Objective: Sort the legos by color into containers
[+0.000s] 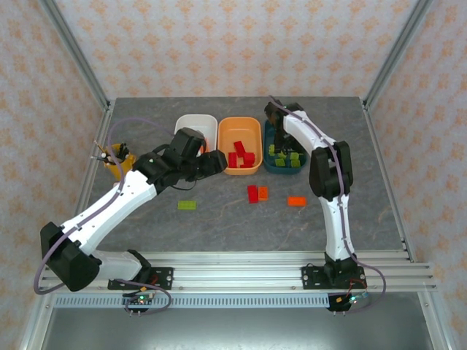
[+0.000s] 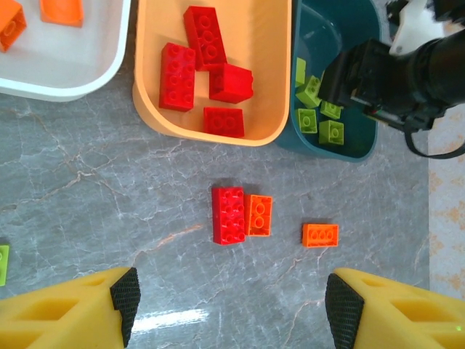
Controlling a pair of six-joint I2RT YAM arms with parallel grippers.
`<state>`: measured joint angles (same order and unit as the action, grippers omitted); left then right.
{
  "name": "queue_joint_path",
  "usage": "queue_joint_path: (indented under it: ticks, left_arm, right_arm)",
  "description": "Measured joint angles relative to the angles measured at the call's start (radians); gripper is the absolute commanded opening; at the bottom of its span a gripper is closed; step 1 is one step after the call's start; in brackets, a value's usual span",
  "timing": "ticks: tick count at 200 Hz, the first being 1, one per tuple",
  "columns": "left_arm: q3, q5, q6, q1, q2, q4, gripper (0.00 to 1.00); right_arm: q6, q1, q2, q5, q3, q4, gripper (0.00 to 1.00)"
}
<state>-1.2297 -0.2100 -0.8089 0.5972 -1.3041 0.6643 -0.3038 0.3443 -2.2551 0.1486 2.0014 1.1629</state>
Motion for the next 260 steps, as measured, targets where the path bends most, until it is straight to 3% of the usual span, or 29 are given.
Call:
queue_joint_path:
  ticks: [31, 54, 101, 156, 208, 260]
  left_arm:
    - [-0.005, 0.004, 0.000, 0.029, -0.026, 0.004, 0.71]
    - [-0.029, 0.009, -0.003, 0.056, -0.069, 0.009, 0.71]
    - [-0.114, 0.036, -0.047, 0.140, -0.251, 0.029, 0.69]
    - [-0.253, 0.079, -0.136, 0.217, -0.533, 0.045, 0.71]
    - [-0.385, 0.125, -0.205, 0.226, -0.716, 0.073, 0.70]
    - [-0.579, 0.156, -0.177, 0.288, -0.829, 0.109, 0.59]
  right_arm:
    - [0.008, 0.016, 0.121, -0.025, 0.003, -0.002, 0.62]
    - [0.019, 0.040, 0.298, -0.072, -0.059, -0.060, 0.62]
    - [0.019, 0.068, 0.792, -0.303, -0.515, -0.216, 0.69]
    - [-0.024, 0.071, 1.140, -0.537, -0.956, -0.258, 0.83]
    - [-0.058, 0.070, 1.354, -0.591, -1.001, -0.246, 0.84]
    - [-0.077, 0.070, 1.422, -0.566, -1.021, -0.234, 0.81]
